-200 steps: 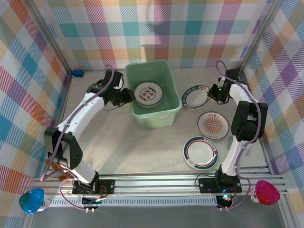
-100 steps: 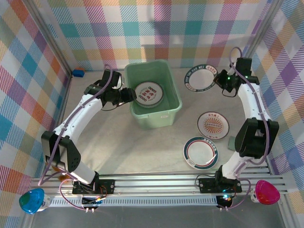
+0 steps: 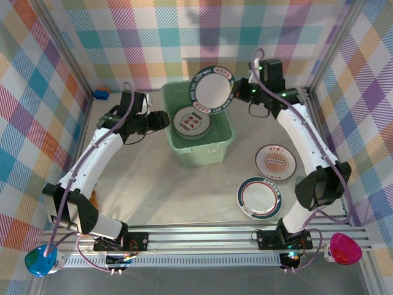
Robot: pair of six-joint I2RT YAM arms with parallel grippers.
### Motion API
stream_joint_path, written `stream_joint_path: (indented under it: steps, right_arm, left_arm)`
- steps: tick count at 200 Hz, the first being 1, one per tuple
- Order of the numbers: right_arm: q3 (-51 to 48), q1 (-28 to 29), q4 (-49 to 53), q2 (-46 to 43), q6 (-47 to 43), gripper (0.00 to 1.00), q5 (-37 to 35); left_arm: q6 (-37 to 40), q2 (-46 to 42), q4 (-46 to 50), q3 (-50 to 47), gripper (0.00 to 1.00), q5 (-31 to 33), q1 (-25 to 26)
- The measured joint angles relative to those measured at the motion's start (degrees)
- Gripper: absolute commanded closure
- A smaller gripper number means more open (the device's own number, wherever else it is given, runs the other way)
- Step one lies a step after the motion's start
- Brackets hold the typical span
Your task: Place the plates into the plastic bin on the countertop
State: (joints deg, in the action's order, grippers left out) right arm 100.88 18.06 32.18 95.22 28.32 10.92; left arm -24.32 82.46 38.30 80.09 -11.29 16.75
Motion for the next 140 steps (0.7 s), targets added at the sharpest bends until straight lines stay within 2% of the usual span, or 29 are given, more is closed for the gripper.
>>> stream_joint_path:
  steps: [55, 98, 140]
  right_arm:
    - [-2.38, 4.79, 0.11, 4.02, 1.51, 1.00, -5.20]
    - [-3.04, 8.59, 0.26, 8.00, 6.82, 1.00, -11.23]
    - [0.46, 13.27, 3.67, 14.03, 12.52, 1.00, -18.10]
  left_arm:
    - [-0.02, -1.49, -1.03, -3.56, 0.42, 0.02, -1.53]
    - [0.26, -1.18, -1.09, -3.74, 0.42, 0.00, -1.60]
    - [1.27, -0.44, -1.25, -3.78, 0.41, 0.02, -2.10]
